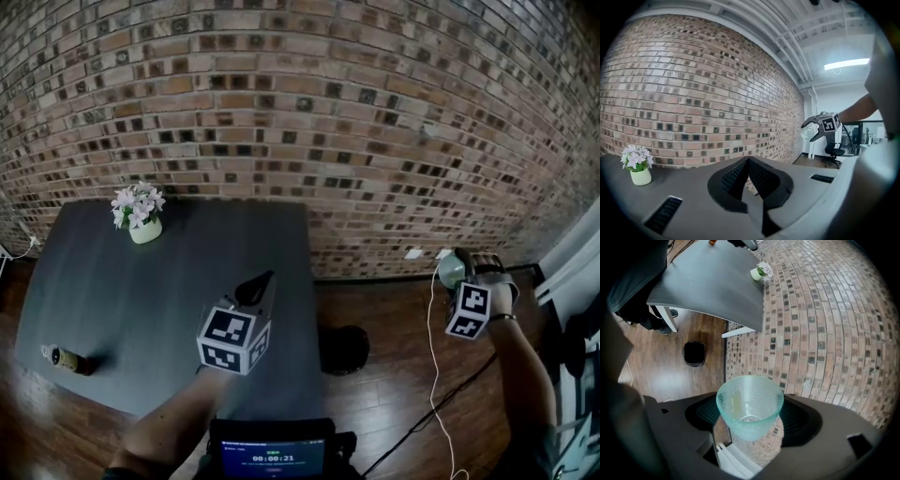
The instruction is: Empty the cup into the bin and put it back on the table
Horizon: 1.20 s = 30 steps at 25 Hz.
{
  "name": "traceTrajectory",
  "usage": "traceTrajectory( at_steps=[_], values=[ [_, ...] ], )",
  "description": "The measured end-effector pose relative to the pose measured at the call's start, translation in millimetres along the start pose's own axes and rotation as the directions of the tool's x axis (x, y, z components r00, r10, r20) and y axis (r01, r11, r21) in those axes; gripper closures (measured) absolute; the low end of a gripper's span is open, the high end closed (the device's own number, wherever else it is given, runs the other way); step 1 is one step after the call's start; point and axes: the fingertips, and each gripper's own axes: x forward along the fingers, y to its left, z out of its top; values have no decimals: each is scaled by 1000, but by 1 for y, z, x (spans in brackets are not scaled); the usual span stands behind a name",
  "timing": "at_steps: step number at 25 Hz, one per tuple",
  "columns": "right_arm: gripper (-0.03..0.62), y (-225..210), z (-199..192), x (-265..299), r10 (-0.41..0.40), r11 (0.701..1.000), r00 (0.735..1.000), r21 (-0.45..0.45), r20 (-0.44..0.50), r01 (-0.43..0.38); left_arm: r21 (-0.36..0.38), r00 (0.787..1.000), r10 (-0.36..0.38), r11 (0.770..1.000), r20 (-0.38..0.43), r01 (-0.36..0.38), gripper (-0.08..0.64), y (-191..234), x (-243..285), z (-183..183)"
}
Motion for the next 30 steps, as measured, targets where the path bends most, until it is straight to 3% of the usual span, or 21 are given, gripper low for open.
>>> traceTrajectory(
  at_steps=[4,17,25,30],
  values=[
    [206,4,-1,0,2,999,1000,-43,-6,-2,32,1000,25,999,-17,-24,559,-9,18,-5],
    [206,3,6,4,10,988,999,-156,-32,-15,24,993,-33,999,-112,36,558,-32,68,-37],
    [206,5,3,10,16,981,999,-191,-47,-25,80,985,-95,991,-142,107,558,-54,89,-38],
    [206,5,0,14,13,977,998,-212,-67,-26,75,983,-124,988,-137,135,558,-63,98,-37]
  ],
)
